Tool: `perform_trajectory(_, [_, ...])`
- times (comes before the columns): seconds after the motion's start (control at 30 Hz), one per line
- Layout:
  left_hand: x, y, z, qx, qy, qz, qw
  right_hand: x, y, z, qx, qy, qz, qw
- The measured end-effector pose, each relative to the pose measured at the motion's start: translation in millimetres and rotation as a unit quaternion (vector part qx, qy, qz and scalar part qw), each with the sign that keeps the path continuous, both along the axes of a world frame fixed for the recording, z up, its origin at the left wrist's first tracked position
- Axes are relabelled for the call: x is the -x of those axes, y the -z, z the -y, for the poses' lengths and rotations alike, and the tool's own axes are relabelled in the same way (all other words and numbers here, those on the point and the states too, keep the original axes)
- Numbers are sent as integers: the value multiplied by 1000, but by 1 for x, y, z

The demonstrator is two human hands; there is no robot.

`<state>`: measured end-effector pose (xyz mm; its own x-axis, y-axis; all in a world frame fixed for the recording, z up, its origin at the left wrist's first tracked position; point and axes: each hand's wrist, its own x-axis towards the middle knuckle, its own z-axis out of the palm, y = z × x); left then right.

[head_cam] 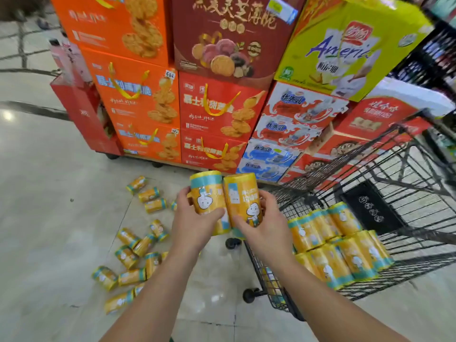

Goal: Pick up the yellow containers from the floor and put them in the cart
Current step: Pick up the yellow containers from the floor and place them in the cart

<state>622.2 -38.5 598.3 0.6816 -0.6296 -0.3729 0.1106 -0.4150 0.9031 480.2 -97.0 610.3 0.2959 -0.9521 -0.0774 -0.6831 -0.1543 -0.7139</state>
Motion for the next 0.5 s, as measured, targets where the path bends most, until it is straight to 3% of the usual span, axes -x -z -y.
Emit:
perform_trajectory(0.2, [134,-39,20,36,25,3,999,143,-40,27,18,27,-5,999])
perform_trajectory(0.5, [348,-40,74,17,-1,-41,999,372,-61,90,0,54,-32,998])
